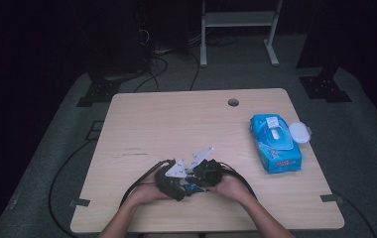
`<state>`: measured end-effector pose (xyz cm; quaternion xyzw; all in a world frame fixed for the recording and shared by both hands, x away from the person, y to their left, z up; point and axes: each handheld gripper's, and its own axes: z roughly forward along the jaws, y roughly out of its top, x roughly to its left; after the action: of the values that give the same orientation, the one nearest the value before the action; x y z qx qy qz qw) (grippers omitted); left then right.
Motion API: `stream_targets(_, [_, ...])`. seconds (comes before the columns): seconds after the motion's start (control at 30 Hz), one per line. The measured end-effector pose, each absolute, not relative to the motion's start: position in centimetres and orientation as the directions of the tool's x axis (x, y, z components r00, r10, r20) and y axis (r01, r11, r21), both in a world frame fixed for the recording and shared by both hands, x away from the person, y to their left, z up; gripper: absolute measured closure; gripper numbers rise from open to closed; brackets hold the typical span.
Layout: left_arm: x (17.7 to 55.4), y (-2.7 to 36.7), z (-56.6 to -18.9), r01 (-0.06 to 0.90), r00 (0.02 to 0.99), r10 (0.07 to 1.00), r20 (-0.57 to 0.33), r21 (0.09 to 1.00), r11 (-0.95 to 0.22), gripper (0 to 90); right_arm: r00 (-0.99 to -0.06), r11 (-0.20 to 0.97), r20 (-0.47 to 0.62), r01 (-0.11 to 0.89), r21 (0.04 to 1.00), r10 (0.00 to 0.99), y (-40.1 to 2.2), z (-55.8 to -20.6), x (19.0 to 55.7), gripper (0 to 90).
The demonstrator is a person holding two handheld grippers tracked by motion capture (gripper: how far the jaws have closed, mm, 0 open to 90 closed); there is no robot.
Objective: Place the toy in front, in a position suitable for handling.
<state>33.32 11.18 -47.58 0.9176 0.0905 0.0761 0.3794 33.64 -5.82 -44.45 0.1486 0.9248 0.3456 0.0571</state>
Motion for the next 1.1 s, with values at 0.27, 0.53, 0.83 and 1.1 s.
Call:
stream_targets(0.27, [33.3,11.1,-47.5,0.106,0.972,0.222,0.075,0.706,-0.701,25.0,-0.940,0.703,0.033,0.277,0.655,0.339,-6.6,-44.2,33.8,82.1])
stream_targets(0.53, [33.4,11.3,-47.4,0.087,0.974,0.206,0.089,0.697,-0.712,25.1,-0.967,0.741,0.055,0.227,0.632,0.250,-4.3,-44.7,33.1,82.1])
stream_targets(0.83, [33.4,11.2,-47.5,0.096,0.973,0.216,0.085,0.702,-0.705,25.1,-0.945,0.711,0.078,0.291,0.640,0.317,-8.7,-43.6,33.4,82.1])
stream_targets(1.1, [33.3,11.3,-47.6,0.103,0.972,0.222,0.077,0.710,-0.697,25.1,-0.951,0.713,0.085,0.279,0.644,0.296,-8.7,-44.0,32.8,82.1])
